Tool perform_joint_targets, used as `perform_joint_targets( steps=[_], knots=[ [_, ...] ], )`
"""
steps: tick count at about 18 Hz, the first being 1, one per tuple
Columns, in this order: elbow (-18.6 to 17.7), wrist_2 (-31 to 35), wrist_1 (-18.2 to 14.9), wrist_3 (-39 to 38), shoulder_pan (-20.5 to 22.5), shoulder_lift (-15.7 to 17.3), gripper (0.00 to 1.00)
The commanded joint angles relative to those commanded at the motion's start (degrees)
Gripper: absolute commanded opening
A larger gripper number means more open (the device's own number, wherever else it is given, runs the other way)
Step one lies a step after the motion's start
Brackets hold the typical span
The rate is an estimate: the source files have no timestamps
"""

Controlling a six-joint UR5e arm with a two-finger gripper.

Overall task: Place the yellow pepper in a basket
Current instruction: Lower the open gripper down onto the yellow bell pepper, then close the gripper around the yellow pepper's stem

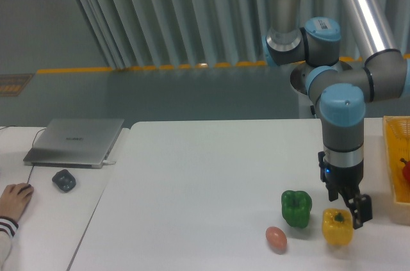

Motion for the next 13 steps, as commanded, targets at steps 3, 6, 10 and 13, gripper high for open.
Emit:
perform_joint_targets(
  steps=[3, 6, 10, 13],
  knots=[
    [-0.44, 1.40, -0.18, 1.59, -0.61, -0.53, 1.00],
    [-0.62, 1.94, -0.18, 1.33, -1.32, -1.14, 1.00],
    [-0.62, 2.02, -0.09, 0.37, -2.28, -1.85, 1.00],
    [-0.62, 1.94, -0.18, -0.16, -2.20, -1.41, 0.75]
  ],
)
